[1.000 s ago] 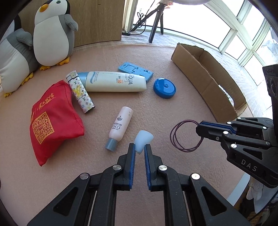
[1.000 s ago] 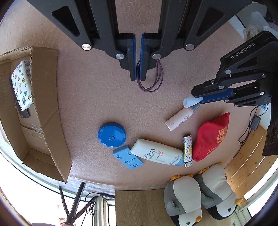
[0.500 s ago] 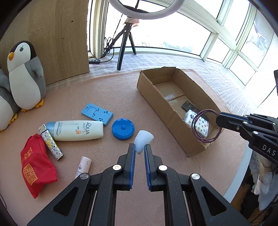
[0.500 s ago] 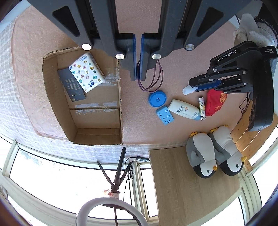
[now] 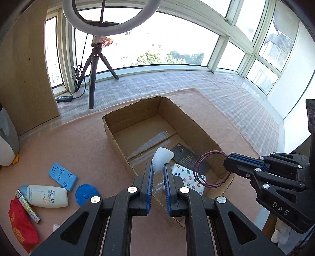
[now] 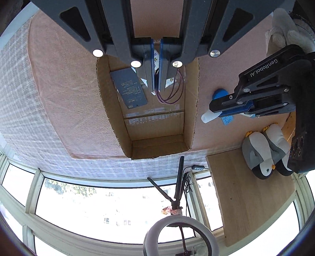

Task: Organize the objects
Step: 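Carry both items over the box and open both grippers to drop them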

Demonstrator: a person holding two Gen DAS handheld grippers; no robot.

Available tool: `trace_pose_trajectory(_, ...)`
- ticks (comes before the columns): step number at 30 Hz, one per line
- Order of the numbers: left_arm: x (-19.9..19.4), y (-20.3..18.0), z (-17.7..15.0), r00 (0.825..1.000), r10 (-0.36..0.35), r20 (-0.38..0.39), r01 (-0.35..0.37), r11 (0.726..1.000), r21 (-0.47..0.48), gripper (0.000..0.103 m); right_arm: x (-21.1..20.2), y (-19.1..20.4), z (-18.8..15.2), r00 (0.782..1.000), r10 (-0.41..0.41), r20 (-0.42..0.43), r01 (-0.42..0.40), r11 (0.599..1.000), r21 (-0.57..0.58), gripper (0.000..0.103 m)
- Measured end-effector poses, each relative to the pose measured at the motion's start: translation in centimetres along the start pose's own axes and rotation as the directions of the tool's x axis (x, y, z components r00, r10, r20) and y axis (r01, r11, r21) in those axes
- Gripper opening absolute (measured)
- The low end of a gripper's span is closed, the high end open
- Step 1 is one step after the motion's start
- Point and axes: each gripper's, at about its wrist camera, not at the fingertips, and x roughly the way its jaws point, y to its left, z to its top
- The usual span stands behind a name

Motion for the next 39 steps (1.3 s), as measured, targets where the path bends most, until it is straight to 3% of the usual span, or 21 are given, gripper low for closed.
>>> trace_pose_trajectory(8,1.6,-1.4,1.3,1.0,-0.004,-0.003,0.004,1.0,0.008,0.011,1.0,-1.7,0.1,1.0,0.008,-0.018,-0.007,1.0,0.013,0.003)
trace_pose_trajectory(14,1.9,-1.2,1.3,1.0,-0.019,-0.021,0.019,1.0,-0.008,0.027,1.3,-2.0,0.2,1.0,0.011,-0.027,-0.011,1.0,0.012,0.005)
trace_pose_trajectory(16,1.8,-1.2,1.2,1.0,-0.015,-0.02,0.015,1.0,-0.009,0.027,1.2,-2.1,0.2,1.0,0.013,-0.023,-0.012,1.0,0.027,0.021)
trace_pose_trajectory(18,1.7,-1.0,1.0,1.0,-0.011,-0.019,0.011,1.0,-0.011,0.027,0.9,-2.2,0.1,1.0,0.002,-0.014,-0.002,1.0,0.029,0.03)
trace_pose_trajectory(22,1.0,-0.2,0.6,1.0,0.0,-0.015,-0.001,1.0,-0.027,0.027,0.6,-1.8,0.1,1.0,0.0,-0.011,0.001,1.0,0.025,0.031)
trace_pose_trajectory(26,-0.3,1.1,-0.3,1.0,0.02,-0.005,-0.02,0.999,-0.036,0.027,0.4,-1.1,0.1,1.0,0.005,-0.007,-0.005,1.0,0.026,0.033)
trace_pose_trajectory(29,-1.6,2.7,-1.4,0.999,0.048,0.001,-0.048,0.998,-0.049,0.027,0.2,-0.1,0.0,1.0,0.02,-0.006,-0.02,1.0,0.014,0.042)
trace_pose_trajectory(39,-6.7,10.3,-6.5,0.989,0.146,-0.001,-0.145,0.98,-0.137,0.027,1.6,5.4,-0.1,0.994,0.086,-0.063,-0.088,0.996,-0.022,0.049)
